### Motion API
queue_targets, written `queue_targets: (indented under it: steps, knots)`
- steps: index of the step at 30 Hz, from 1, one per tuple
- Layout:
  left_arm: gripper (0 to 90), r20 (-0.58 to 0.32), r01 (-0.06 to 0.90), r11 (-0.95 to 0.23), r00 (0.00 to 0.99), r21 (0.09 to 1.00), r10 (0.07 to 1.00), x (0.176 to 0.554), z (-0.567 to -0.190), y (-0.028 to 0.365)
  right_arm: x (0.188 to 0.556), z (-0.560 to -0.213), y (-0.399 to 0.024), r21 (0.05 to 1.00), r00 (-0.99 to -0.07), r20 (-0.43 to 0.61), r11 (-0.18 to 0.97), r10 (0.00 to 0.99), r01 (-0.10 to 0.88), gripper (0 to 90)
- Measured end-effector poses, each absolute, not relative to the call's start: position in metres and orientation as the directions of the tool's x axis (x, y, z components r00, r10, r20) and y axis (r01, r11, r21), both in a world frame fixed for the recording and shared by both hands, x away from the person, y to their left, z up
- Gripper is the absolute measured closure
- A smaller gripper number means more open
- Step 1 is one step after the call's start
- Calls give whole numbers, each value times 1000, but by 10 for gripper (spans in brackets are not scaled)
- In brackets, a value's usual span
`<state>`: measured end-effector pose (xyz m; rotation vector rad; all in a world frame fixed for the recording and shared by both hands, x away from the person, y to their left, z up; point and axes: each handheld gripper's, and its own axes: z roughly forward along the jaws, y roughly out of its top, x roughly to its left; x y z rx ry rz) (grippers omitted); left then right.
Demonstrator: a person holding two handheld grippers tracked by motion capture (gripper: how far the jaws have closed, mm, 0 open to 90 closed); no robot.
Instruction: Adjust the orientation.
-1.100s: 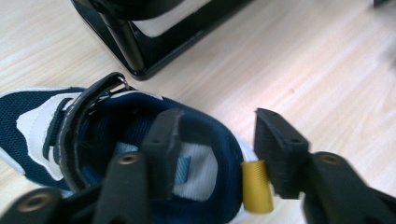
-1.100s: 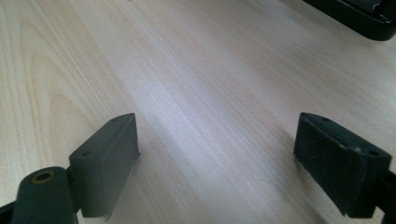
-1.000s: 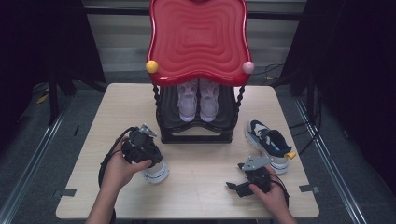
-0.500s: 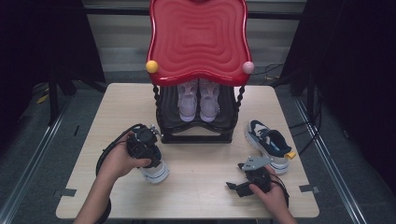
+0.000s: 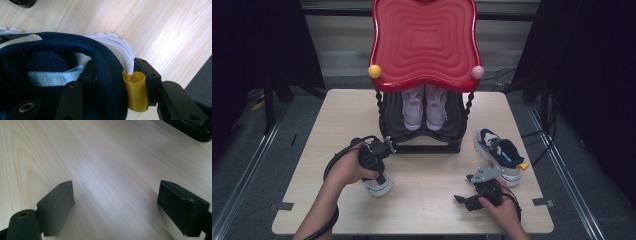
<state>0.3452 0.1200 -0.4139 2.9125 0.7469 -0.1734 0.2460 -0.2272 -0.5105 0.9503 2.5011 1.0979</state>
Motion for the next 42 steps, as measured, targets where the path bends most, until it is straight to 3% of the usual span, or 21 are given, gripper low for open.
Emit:
queue_targets:
  steps: [25,42]
  knots:
    - [674,-227,482,-876,853,1,469,356,-423,114,246,-510,-227,728,-756,35,501,653,467,132]
    - [713,-226,495,-869,843,-32,488,355,-423,112,246,-510,-227,727,-756,36,502,653,468,132]
